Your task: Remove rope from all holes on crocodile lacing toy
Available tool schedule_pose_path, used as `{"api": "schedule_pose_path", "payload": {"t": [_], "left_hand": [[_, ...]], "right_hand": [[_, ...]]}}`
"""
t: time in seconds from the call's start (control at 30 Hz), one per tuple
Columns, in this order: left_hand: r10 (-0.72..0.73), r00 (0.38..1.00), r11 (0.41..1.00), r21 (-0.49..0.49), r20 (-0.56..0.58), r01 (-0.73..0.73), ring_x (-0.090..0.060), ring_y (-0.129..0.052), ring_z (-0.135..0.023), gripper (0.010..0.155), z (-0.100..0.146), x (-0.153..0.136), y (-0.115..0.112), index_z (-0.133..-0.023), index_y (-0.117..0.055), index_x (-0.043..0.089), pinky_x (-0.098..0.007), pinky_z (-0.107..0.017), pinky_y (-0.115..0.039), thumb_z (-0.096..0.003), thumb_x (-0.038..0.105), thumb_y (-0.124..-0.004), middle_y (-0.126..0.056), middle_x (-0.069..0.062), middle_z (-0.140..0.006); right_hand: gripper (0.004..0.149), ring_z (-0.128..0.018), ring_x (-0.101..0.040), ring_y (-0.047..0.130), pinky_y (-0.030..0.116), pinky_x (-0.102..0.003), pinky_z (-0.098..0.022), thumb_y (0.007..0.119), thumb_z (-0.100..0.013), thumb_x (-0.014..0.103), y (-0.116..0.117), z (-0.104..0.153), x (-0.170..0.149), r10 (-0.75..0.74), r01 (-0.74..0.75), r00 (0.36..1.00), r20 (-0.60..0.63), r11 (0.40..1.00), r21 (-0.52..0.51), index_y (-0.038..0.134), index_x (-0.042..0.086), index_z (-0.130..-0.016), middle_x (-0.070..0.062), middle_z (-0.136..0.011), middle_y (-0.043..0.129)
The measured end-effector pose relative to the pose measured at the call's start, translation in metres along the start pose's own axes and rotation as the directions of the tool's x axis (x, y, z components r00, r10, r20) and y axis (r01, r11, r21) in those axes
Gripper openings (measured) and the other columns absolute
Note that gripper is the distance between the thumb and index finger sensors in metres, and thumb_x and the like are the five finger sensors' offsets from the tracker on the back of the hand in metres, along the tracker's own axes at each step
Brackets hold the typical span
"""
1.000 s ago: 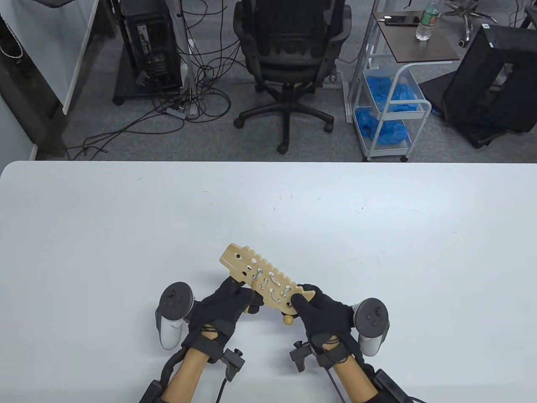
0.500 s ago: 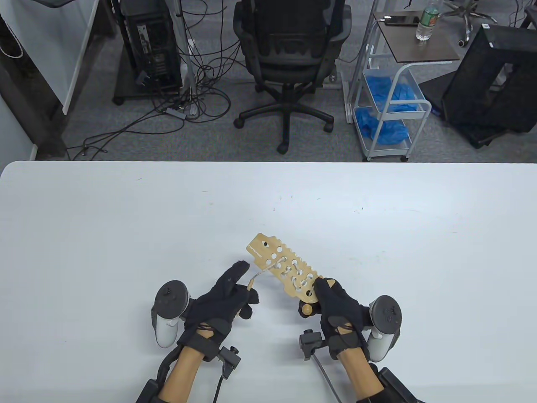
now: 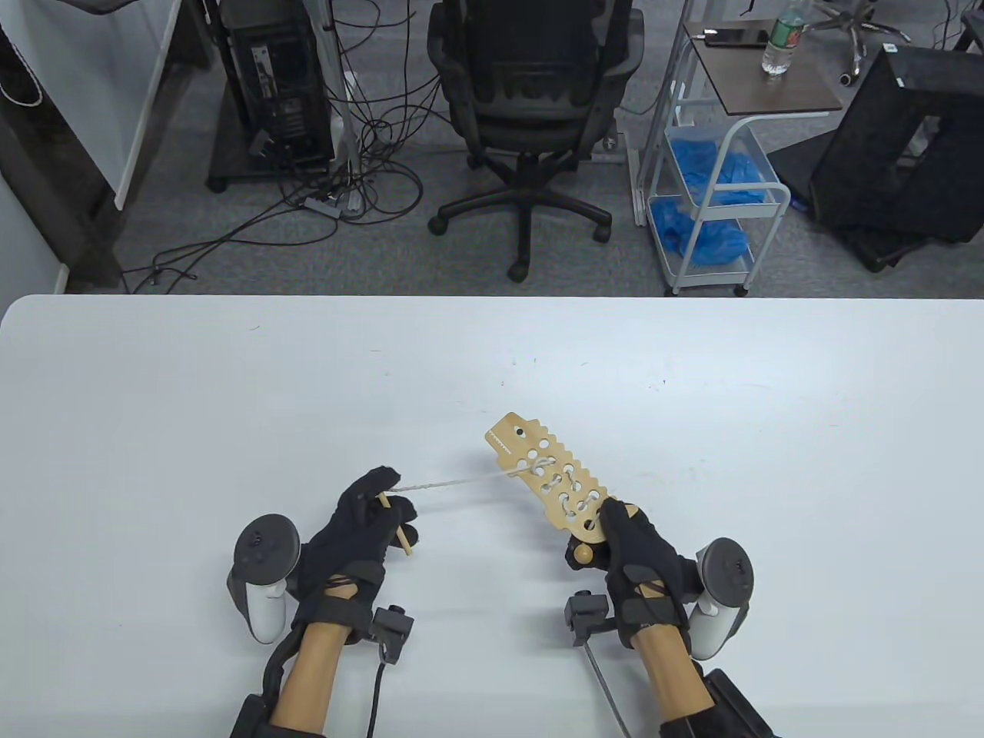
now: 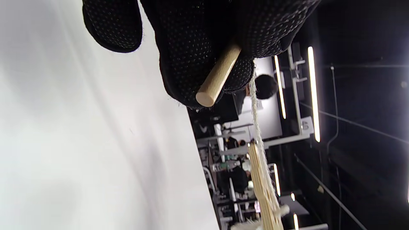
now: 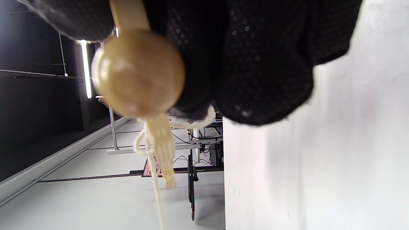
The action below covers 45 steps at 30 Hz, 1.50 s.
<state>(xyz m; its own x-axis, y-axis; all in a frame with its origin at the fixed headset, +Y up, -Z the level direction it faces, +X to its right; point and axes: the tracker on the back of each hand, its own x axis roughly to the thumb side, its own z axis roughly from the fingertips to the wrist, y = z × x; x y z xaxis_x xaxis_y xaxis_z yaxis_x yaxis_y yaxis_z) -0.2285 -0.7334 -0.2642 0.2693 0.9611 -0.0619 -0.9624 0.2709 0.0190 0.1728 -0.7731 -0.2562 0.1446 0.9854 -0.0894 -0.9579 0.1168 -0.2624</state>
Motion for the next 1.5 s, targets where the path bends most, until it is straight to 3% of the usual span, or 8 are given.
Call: {"api": "schedule_pose_path", "payload": {"t": [0.43,0.9,1.07,1.23,1.5], "left_hand": [[0.048,0.997,0.986,0.164,-0.054,-0.038,-0.011,-0.101,-0.065,0.055,-0.001,-0.014,0.034,-0.104,-0.066,0.041,-0.054,-0.067,-0.074,-0.0509,0.036,-0.08,-0.096,0.01,-0.088],[0.127,0.988,0.96,0.262,-0.092,-0.099,-0.009,-0.1,-0.066,0.056,0.002,-0.027,0.053,-0.105,-0.063,0.041,-0.053,-0.068,-0.073,-0.052,0.036,-0.079,-0.095,0.011,-0.089],[0.109,0.991,0.956,0.28,-0.077,-0.084,-0.009,-0.101,-0.066,0.055,0.003,-0.025,0.053,-0.104,-0.063,0.041,-0.053,-0.068,-0.074,-0.052,0.037,-0.08,-0.095,0.012,-0.089],[0.054,0.998,0.967,0.25,-0.033,-0.044,-0.009,-0.104,-0.058,0.052,0.0,-0.02,0.047,-0.099,-0.073,0.038,-0.053,-0.066,-0.076,-0.0481,0.043,-0.083,-0.104,0.009,-0.077],[-0.101,0.986,0.985,0.154,0.135,0.08,-0.01,-0.105,-0.052,0.045,0.0,0.006,0.014,-0.088,-0.083,0.037,-0.054,-0.063,-0.077,-0.0443,0.046,-0.086,-0.107,0.007,-0.068]], "right_hand": [[0.05,-0.038,-0.039,0.101,0.074,-0.062,-0.045,0.074,-0.045,0.042,-0.029,-0.01,-0.005,-0.118,0.109,0.991,-0.065,0.986,-0.128,0.078,0.002,-0.073,-0.019,-0.051,0.097],[0.049,-0.041,-0.039,0.1,0.073,-0.062,-0.046,0.073,-0.046,0.043,-0.042,-0.011,-0.009,-0.236,0.216,0.969,-0.071,0.952,-0.217,0.077,0.002,-0.075,-0.019,-0.053,0.096],[0.05,-0.042,-0.039,0.1,0.073,-0.062,-0.047,0.072,-0.046,0.043,-0.042,-0.011,-0.008,-0.228,0.21,0.972,-0.063,0.955,-0.211,0.076,0.003,-0.075,-0.019,-0.054,0.096],[0.049,-0.041,-0.039,0.1,0.073,-0.063,-0.047,0.073,-0.046,0.043,-0.034,-0.009,-0.007,-0.176,0.164,0.983,-0.051,0.97,-0.177,0.077,0.002,-0.075,-0.019,-0.054,0.096],[0.05,-0.039,-0.039,0.101,0.074,-0.063,-0.045,0.074,-0.045,0.042,0.003,0.003,-0.002,0.0,0.0,1.0,0.012,1.0,-0.012,0.078,0.002,-0.073,-0.02,-0.051,0.097]]}}
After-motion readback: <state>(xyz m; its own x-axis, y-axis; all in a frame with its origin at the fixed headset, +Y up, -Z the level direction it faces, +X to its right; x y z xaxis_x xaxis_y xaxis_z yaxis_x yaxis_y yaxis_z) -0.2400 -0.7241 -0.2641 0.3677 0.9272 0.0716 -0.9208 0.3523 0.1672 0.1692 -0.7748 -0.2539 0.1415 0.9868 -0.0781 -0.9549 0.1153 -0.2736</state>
